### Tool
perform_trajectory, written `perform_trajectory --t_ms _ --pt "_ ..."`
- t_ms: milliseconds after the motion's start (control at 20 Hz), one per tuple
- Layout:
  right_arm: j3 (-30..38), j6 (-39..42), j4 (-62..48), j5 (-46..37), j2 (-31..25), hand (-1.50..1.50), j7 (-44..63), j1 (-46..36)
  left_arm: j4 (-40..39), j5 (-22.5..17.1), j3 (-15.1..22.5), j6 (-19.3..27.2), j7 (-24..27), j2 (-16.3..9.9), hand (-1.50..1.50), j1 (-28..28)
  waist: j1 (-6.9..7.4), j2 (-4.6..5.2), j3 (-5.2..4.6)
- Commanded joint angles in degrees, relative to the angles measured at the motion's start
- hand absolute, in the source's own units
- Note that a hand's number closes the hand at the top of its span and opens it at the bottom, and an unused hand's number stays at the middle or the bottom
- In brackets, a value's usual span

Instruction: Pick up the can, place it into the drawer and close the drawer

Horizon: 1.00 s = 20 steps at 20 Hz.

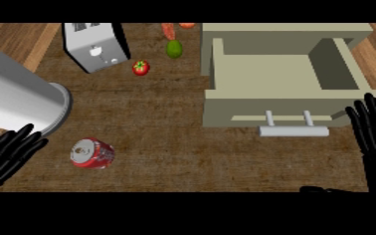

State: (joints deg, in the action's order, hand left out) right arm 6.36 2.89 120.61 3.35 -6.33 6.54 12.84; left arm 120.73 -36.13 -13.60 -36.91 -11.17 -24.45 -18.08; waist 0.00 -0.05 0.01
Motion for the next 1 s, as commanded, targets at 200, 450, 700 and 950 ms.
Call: perform_trajectory --t_ms 200,450,700,950 --pt "0.44 3.56 0.2 -0.16 2.24 -1.5 -4.84 5.8 -4.44 5.22 0.2 -3.57 -0.33 4.91 -1.5 3.56 -0.15 0.0 -0.01" --pt "-0.27 2.15 1.76 -2.01 3.54 -1.5 -2.75 4.21 -10.84 12.12 0.13 -5.52 2.36 7.54 -1.5 6.43 -0.1 0.01 -0.02" --pt "2.95 3.07 -4.3 -1.61 1.58 -1.5 -3.84 -0.74 -14.54 19.93 1.11 -5.54 7.22 12.09 -1.5 7.58 0.02 0.05 -0.03" --pt "5.56 6.41 -6.1 1.51 1.19 -1.5 -6.77 0.37 -11.83 20.96 2.78 -3.39 5.38 14.74 -1.5 7.05 0.03 0.01 0.0"
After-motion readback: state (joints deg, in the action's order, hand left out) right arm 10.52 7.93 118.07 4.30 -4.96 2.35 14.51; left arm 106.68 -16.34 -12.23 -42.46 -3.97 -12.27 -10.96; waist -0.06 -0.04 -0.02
